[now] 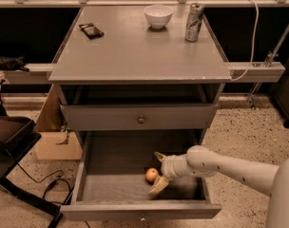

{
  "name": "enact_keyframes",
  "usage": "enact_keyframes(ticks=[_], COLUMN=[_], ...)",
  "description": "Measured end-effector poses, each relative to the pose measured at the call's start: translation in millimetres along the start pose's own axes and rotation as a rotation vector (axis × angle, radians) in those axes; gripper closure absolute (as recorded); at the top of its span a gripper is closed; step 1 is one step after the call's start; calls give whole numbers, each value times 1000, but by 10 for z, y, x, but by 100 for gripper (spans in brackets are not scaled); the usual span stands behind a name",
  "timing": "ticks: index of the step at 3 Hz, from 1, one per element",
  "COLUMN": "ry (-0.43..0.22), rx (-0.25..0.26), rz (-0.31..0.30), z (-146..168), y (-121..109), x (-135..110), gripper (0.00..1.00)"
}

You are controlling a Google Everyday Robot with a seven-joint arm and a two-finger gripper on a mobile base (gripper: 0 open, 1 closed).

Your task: Pick orange from middle drawer and place on counter

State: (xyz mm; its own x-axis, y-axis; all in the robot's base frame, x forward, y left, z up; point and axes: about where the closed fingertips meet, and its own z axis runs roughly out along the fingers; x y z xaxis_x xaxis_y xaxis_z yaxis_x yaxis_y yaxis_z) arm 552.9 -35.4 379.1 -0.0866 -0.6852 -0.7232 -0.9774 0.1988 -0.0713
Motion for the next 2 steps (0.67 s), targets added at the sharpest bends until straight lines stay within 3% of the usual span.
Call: enact_keyframes(ticks=[1, 2], ry=[23, 16], rx=[-1, -8], rz=[4, -20], z=[46, 83], y=[-20, 28], x=[95, 15], gripper=[18, 42])
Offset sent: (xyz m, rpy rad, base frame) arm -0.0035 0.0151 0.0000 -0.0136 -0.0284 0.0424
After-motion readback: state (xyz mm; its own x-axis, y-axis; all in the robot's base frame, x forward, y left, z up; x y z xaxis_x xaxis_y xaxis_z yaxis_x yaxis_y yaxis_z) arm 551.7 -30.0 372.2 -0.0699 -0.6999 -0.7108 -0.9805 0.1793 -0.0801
